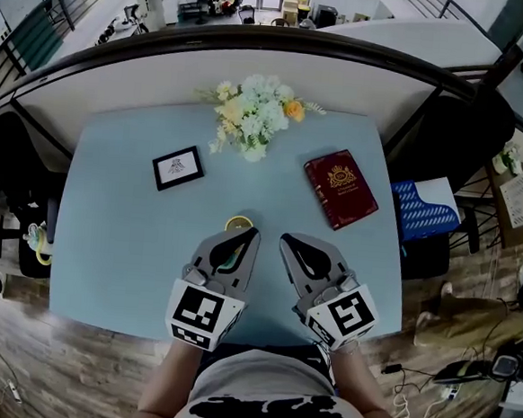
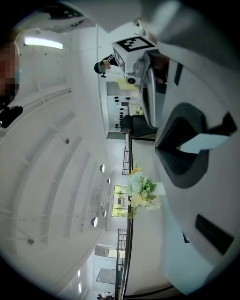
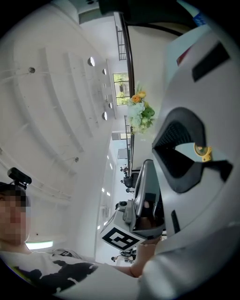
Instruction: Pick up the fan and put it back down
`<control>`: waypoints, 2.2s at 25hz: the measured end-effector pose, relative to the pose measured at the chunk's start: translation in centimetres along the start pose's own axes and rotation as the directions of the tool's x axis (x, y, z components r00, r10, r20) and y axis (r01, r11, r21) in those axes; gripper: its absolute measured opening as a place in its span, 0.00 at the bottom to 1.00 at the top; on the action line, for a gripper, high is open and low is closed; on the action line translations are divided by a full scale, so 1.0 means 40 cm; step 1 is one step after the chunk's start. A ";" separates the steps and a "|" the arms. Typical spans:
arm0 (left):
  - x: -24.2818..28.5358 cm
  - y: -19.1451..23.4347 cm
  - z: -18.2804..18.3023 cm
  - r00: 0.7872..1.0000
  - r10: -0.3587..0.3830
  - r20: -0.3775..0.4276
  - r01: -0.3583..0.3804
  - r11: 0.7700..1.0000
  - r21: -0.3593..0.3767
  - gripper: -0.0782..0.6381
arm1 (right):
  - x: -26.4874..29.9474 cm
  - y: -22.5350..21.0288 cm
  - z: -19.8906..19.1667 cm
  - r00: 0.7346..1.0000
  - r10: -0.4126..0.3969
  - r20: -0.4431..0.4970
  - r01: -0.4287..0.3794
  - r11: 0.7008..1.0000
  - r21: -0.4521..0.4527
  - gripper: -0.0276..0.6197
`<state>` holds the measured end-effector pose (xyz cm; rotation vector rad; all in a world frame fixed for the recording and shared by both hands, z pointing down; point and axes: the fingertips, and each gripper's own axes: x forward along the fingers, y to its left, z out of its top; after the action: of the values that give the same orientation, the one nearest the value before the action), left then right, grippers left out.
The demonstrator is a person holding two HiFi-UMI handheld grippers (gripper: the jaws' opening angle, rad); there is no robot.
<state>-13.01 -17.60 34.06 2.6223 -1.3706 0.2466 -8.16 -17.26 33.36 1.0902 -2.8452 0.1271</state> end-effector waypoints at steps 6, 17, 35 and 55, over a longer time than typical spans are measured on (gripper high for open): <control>-0.014 0.006 -0.046 0.997 0.019 -0.072 -0.017 1.000 0.024 0.12 | 0.003 0.025 -0.017 0.999 0.025 -0.020 -0.025 1.000 0.008 0.05; -0.032 0.003 -0.077 0.996 0.008 -0.085 -0.007 1.000 0.010 0.12 | 0.007 0.047 -0.045 0.999 0.016 -0.036 -0.016 1.000 0.023 0.05; -0.032 -0.022 -0.082 0.996 -0.042 -0.074 0.040 0.999 -0.023 0.12 | 0.001 0.062 -0.041 0.999 0.034 -0.034 -0.034 0.999 -0.004 0.05; -0.040 -0.030 -0.078 0.997 -0.049 -0.064 0.047 0.998 -0.033 0.12 | -0.010 0.074 -0.038 0.999 0.034 -0.031 -0.035 0.999 -0.009 0.05</control>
<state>-13.14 -14.96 36.66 2.5935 -1.2790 0.2981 -9.75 -14.64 34.70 1.0290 -2.8356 0.1319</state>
